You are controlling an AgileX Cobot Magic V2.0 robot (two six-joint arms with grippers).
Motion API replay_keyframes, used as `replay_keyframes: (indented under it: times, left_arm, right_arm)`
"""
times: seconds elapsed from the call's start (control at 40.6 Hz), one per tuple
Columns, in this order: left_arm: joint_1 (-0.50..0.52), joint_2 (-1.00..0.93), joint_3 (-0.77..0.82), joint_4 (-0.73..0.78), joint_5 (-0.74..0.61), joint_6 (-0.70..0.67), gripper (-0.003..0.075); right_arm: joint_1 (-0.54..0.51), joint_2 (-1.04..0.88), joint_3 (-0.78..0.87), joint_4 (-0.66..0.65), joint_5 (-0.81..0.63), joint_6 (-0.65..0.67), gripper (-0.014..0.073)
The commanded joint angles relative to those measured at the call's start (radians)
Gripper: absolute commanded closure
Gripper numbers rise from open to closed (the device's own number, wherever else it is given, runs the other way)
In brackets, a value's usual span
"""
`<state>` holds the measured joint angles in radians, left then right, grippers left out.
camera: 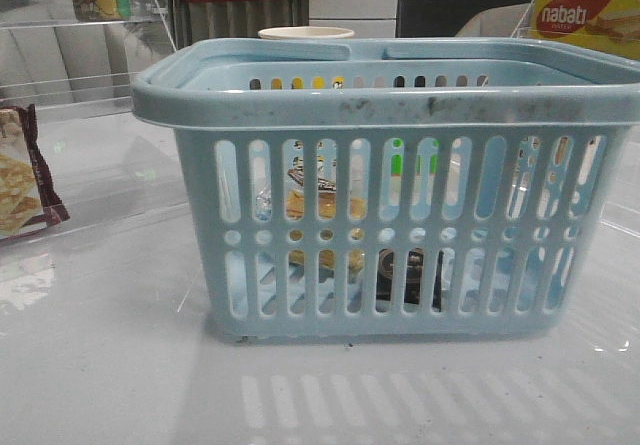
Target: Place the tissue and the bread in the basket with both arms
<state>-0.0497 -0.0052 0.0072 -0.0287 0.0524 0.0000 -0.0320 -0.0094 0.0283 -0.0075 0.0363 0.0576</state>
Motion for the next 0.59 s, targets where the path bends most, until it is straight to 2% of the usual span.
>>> replay_keyframes:
  times: [0.0, 0.566]
  left_arm:
    - [0.001, -0.017, 0.0, -0.008, -0.087, -0.013, 0.0629]
    - [0.001, -0.017, 0.0, -0.008, -0.087, -0.013, 0.063]
  right_arm:
    - [-0.002, -0.019, 0.002, -0.014, -0.131, 0.007, 0.054]
    - [-0.002, -0.019, 0.002, -0.033, -0.131, -0.006, 0.054]
